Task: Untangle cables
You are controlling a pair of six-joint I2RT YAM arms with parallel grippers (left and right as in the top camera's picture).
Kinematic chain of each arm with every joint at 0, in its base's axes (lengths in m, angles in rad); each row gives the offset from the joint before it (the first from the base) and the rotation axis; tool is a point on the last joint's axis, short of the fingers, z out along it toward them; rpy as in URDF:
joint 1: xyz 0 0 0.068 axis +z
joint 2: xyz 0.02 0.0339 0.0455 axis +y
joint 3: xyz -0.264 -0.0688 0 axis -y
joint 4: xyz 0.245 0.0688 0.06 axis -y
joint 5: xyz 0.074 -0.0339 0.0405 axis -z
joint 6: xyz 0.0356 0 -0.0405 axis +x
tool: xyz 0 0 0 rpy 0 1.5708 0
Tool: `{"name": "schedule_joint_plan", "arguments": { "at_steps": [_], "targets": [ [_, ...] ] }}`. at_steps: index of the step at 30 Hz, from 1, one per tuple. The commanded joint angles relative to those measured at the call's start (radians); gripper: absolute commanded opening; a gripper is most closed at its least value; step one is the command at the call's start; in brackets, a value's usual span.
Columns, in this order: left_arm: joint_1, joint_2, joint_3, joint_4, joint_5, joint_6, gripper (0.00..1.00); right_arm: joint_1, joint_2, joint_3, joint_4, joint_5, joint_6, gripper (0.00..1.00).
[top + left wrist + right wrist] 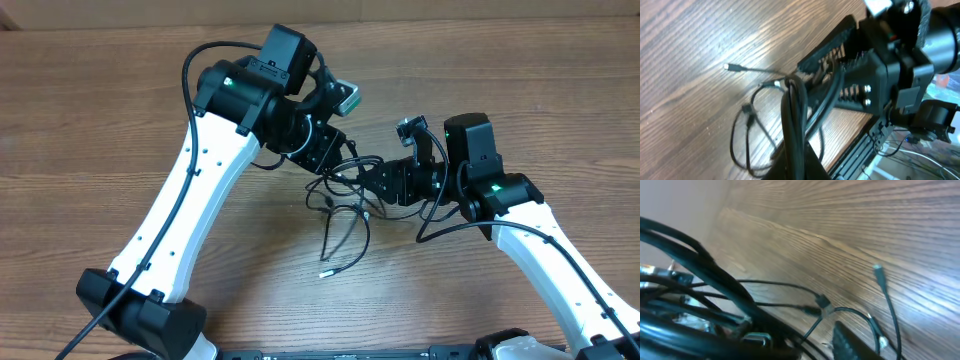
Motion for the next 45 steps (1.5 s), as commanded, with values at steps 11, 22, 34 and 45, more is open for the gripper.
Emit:
{"name": "schedule_joint_plan", "arguments": {
  "at_steps": [11, 22, 34, 45],
  "targets": [
    [0.023, -0.011, 0.048, -0.043, -0.048, 0.035, 0.04, -0.053, 0.001, -0.001, -0.179, 0.558, 0.302, 0.45],
    [0.023, -0.011, 0.047, -0.043, -0.061, 0.036, 0.04, -0.019, 0.001, 0.000, -0.069, -0.093, -0.259, 0.62],
    [0.020, -0.009, 0.045, -0.108, -0.259, 0.000, 0.04, 0.011, -0.009, 0.001, -0.044, -0.109, -0.295, 0.65],
    [-0.082, 0.014, 0.043, -0.079, -0.333, 0.050, 0.04, 0.052, -0.010, 0.002, -0.040, -0.105, -0.328, 0.65]
  ]
}}
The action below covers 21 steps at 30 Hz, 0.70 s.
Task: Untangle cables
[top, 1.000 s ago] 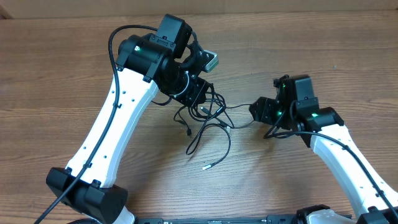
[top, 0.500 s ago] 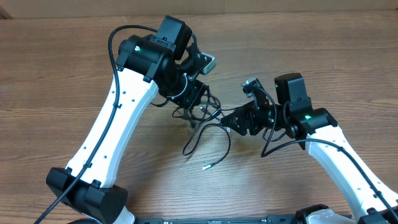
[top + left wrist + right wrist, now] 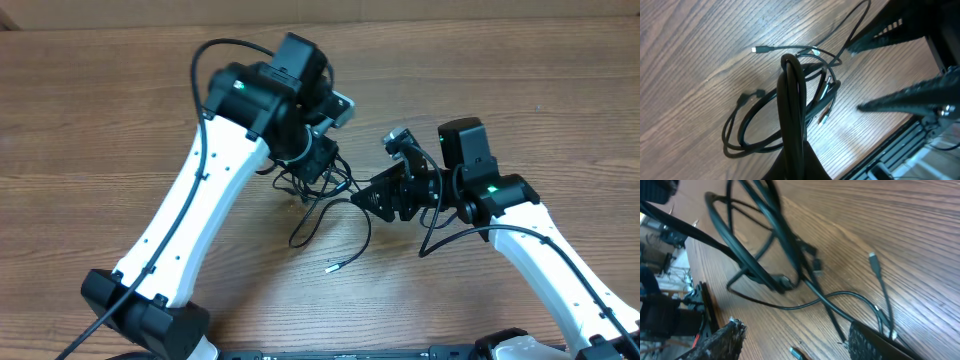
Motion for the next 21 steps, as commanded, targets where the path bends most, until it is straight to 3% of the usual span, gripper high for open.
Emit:
{"name": "schedule_joint_plan", "arguments": {
  "at_steps": [1, 12, 17, 21],
  "targets": [
    [-0.021, 0.017, 0.026, 0.003, -0.065, 0.012, 0.04, 0.024, -0.011, 0.003, 0.010, -0.007, -0.027, 0.65],
    [-0.027, 0.064, 0.026, -0.011, -0.008, -0.029, 0.04, 0.038, -0.022, 0.004, 0.023, 0.022, -0.027, 0.64],
    [-0.026, 0.064, 0.026, -0.011, 0.156, 0.005, 0.04, 0.038, -0.026, 0.004, 0.066, 0.022, -0.026, 0.64],
    [-0.026, 0.064, 0.026, -0.004, 0.217, 0.024, 0.04, 0.038, -0.026, 0.004, 0.077, 0.027, -0.026, 0.56]
  ]
}}
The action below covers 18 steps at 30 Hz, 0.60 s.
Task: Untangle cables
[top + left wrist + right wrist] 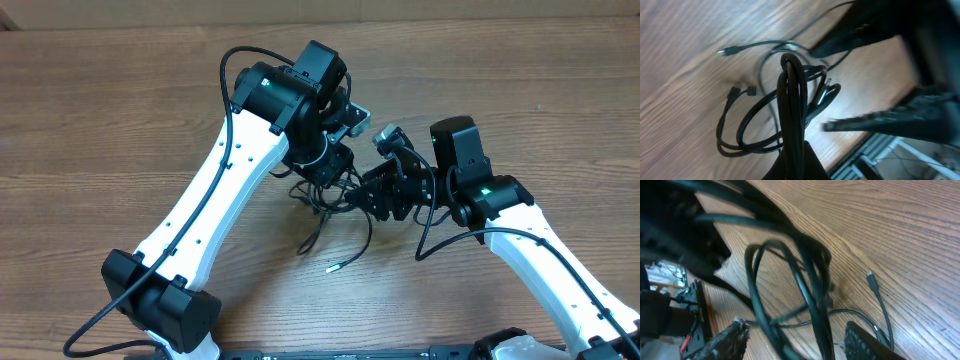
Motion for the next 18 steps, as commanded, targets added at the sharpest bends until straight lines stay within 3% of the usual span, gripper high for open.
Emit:
{"name": "schedule_joint_plan", "arguments": {
  "at_steps": [1, 5, 8, 13, 18],
  "targets": [
    [-0.002, -0.002, 0.024, 0.009, 0.103, 0.028, 0.04, 0.006, -0.025, 0.004, 0.008, 0.018, -0.004, 0.49],
    [-0.002, -0.002, 0.024, 0.013, 0.095, 0.031, 0.04, 0.006, -0.025, 0.004, 0.002, 0.129, 0.059, 0.20],
    [0.000, -0.002, 0.024, 0.008, 0.069, 0.031, 0.04, 0.003, -0.025, 0.004, -0.025, 0.339, 0.219, 0.10],
    [0.012, -0.002, 0.024, -0.014, 0.039, 0.031, 0.04, -0.011, -0.025, 0.004, -0.134, 0.694, 0.507, 0.10],
    [0.032, -0.002, 0.024, -0.023, 0.038, 0.031, 0.04, -0.058, -0.025, 0.001, -0.227, 0.806, 0.641, 0.11]
  ]
}}
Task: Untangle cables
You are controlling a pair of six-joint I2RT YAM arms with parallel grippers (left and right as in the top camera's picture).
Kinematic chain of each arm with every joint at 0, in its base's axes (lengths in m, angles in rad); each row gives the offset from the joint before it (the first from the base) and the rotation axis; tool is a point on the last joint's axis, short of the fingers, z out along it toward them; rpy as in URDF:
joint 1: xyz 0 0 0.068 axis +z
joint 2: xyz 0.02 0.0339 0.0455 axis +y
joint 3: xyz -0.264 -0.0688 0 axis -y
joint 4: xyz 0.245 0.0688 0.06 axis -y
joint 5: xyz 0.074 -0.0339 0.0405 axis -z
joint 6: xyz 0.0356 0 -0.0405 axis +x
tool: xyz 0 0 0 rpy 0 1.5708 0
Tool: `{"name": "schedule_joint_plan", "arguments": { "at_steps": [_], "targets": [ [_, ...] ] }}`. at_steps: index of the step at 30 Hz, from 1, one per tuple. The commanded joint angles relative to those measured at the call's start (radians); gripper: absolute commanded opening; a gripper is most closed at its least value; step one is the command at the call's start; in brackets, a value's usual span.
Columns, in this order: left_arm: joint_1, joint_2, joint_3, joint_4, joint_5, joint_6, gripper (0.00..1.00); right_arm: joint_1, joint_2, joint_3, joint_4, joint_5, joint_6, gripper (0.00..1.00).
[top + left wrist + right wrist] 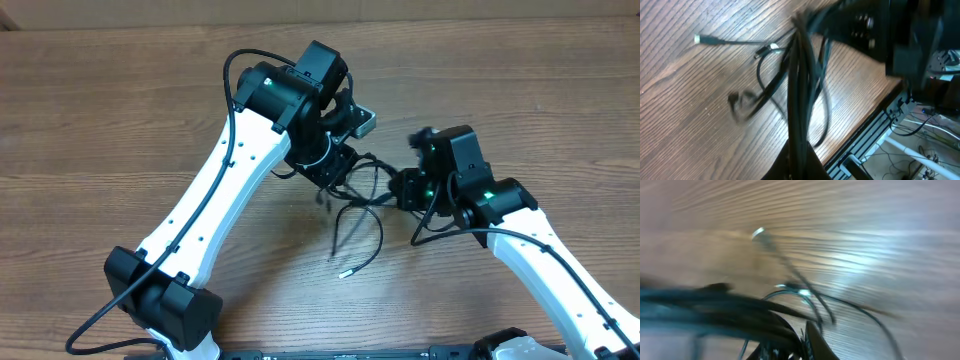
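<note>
A tangle of thin black cables hangs between my two grippers over the wooden table. One loose strand trails down to a silver plug. My left gripper is shut on a bunch of strands, which run up the middle of the left wrist view as a dark bundle from the gripper. My right gripper is at the tangle's right side. Its blurred wrist view shows the gripper closed against a thick bundle, with a plug end on the table beyond.
Both arms crowd the table's middle, the left arm's white link running down to its base at the front left. The table's front edge and a rail with loose wires show in the left wrist view.
My right gripper, open beside the tangle before, is now shut on strands and sits farther right. The tangle is drawn out between the grippers and the loose plug end lies slightly farther right.
The left gripper held the bundle at every moment. At first the right gripper was close against the tangle. Then it stood open a little to the right, then open at the loops again, and now it is shut on strands, stretching the tangle.
</note>
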Motion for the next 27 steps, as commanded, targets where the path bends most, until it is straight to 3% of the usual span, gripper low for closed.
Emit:
{"name": "schedule_joint_plan", "arguments": {
  "at_steps": [1, 10, 14, 24, 27],
  "targets": [
    [0.032, -0.010, 0.024, -0.019, -0.016, 0.027, 0.04, -0.063, 0.005, -0.001, -0.040, 0.255, 0.167, 0.12],
    [0.106, -0.010, 0.024, -0.018, -0.034, 0.016, 0.04, -0.177, 0.005, -0.001, -0.110, 0.264, 0.173, 0.21],
    [0.137, -0.010, 0.024, -0.018, -0.031, 0.011, 0.04, -0.211, 0.005, -0.001, -0.128, 0.264, 0.174, 0.29],
    [0.204, -0.013, 0.024, -0.019, -0.031, -0.007, 0.04, -0.297, 0.005, -0.001, -0.164, 0.275, 0.172, 0.35],
    [0.214, -0.022, 0.024, -0.017, -0.014, -0.007, 0.04, -0.315, 0.005, -0.001, -0.160, 0.246, 0.171, 0.47]
  ]
}}
